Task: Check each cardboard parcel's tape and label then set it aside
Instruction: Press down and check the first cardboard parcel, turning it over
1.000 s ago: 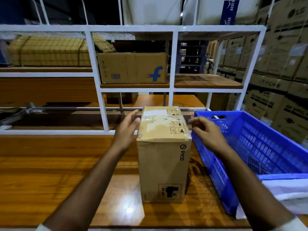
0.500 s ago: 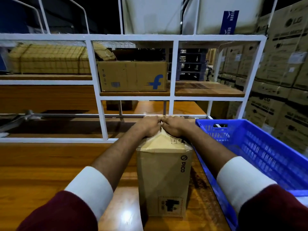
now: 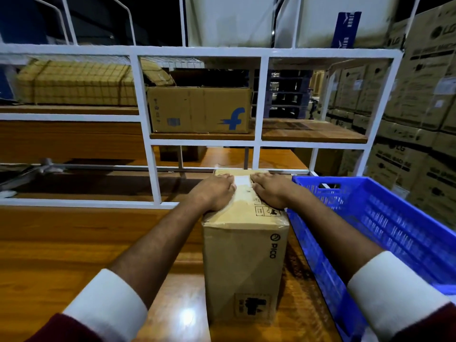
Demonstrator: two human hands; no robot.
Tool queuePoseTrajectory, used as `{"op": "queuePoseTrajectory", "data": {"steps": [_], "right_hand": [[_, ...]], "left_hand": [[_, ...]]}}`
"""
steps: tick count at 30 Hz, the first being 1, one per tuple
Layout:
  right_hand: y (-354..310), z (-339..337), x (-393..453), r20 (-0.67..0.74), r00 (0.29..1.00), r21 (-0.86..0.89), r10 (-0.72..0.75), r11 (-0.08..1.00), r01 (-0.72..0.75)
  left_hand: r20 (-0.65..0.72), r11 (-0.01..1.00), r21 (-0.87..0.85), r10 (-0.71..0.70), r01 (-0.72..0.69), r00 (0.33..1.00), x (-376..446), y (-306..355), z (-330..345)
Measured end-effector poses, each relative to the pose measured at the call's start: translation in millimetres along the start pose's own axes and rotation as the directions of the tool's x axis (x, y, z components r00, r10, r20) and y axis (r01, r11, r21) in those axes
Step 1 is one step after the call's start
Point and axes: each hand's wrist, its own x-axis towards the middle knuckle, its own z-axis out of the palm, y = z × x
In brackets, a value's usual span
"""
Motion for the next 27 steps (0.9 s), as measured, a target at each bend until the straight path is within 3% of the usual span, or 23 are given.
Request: {"op": "queuePoseTrajectory", "data": {"steps": [4, 10, 22, 27], "right_hand": [[-1.0, -6.9, -3.9, -0.005, 1.0, -0.003, 0.009, 1.0, -0.009], [-15.6, 4.2, -18.4, -0.035, 0.996, -0.003, -0.078, 0.997, 0.078], [-13.5, -0.1, -50.6, -0.044, 0.999, -0.009, -0.019, 1.0, 0.019], [-15.7, -6.7, -52.9, -0.008, 1.0, -0.023, 0.001, 1.0, -0.001]], "left_hand": [[0.031, 0.999, 0.03, -0.021, 0.02, 0.999, -1.1, 6.9, -6.1], [0.044, 0.996, 0.003, 0.092, -0.093, 0.995, -19.7, 8.8, 1.6], [-0.008, 0.993, -0.116, -0.028, 0.027, 1.0, -54.0, 5.8, -0.8], [0.009, 0.999, -0.048, -0.001, 0.001, 1.0, -55.5, 13.7, -6.7]]}}
